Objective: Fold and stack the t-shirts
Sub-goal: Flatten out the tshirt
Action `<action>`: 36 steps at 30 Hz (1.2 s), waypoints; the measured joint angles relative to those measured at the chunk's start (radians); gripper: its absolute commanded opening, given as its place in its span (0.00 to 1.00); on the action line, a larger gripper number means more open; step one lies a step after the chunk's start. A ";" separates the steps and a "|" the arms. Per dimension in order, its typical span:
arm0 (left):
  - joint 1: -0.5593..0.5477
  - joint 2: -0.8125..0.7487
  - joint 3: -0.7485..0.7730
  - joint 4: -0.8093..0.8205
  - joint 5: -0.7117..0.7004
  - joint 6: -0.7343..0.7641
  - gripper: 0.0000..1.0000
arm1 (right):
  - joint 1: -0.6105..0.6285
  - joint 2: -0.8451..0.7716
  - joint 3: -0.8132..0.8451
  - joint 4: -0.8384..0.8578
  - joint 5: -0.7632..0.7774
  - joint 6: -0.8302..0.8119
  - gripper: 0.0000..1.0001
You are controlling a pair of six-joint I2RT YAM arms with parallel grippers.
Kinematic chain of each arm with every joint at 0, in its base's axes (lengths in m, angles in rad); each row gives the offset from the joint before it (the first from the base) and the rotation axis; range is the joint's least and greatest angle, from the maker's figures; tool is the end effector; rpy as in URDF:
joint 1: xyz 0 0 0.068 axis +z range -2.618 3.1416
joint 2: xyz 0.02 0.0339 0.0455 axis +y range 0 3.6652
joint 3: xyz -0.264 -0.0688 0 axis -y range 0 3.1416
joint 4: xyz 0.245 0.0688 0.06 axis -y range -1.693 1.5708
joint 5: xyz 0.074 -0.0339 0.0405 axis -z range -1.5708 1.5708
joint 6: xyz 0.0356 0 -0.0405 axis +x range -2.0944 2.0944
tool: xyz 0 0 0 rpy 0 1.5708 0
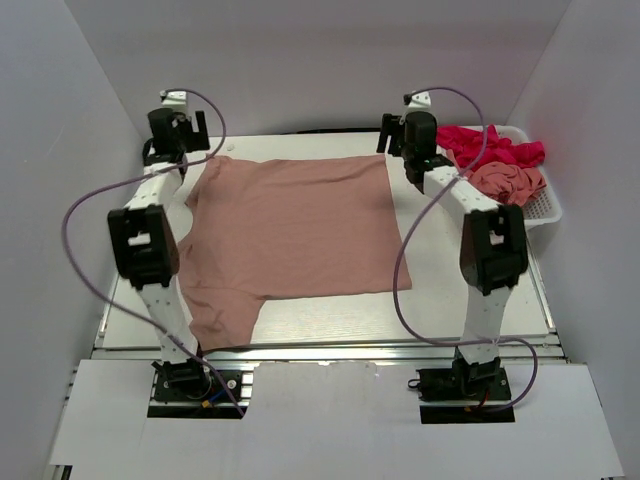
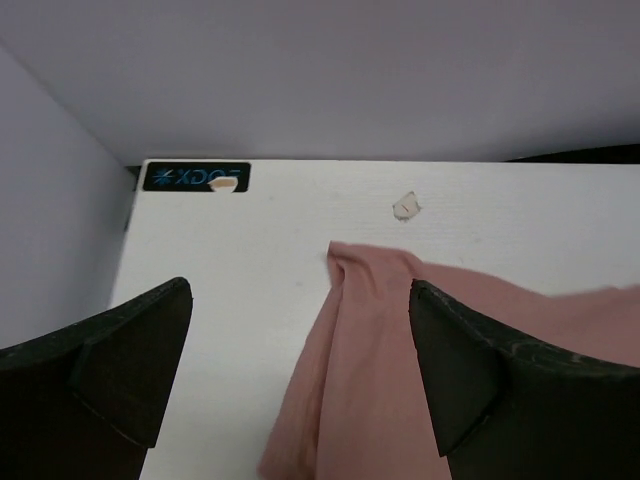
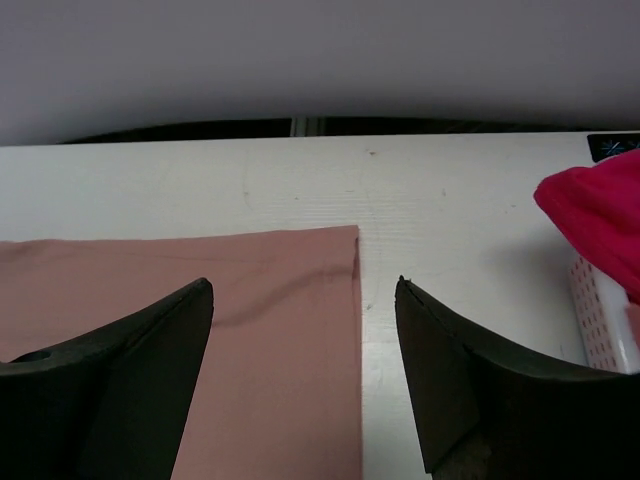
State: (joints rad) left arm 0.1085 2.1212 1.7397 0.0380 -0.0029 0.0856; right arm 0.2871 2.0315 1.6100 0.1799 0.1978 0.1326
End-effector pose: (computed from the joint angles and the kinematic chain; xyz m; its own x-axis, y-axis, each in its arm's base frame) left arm 0.5080 0.0554 0.2661 -0.3431 0.0486 -0.9380 -0.0820 0.9933 0.0815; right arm 0.4731 0.1324 0.2784 -0.2400 0.0643 -0.9686 -0.0635 0.9946 0.0818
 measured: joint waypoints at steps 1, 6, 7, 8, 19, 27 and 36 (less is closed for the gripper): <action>0.008 -0.082 -0.065 0.008 0.011 0.000 0.98 | 0.009 -0.048 -0.019 -0.006 0.010 0.014 0.78; 0.055 -0.497 -0.375 0.052 0.023 0.038 0.98 | 0.062 -0.362 -0.220 -0.005 0.035 0.070 0.78; 0.060 -0.536 -0.401 0.052 0.023 0.043 0.98 | 0.071 -0.405 -0.248 -0.009 0.037 0.079 0.78; 0.063 -0.560 -0.420 0.056 0.027 0.046 0.98 | 0.079 -0.442 -0.274 -0.011 0.038 0.093 0.77; 0.206 -0.148 -0.344 -0.114 0.296 0.009 0.94 | 0.151 -0.526 -0.472 -0.114 0.035 0.132 0.74; 0.332 -0.024 -0.304 -0.156 0.464 -0.061 0.93 | 0.186 -0.470 -0.467 -0.119 0.035 0.126 0.73; 0.314 -0.024 -0.325 -0.143 0.567 -0.051 0.88 | 0.212 -0.336 -0.426 -0.145 0.048 0.127 0.72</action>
State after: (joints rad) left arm 0.4229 2.0968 1.4151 -0.1051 0.5640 0.0345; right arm 0.4988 1.6958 1.1843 0.0353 0.2459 0.2596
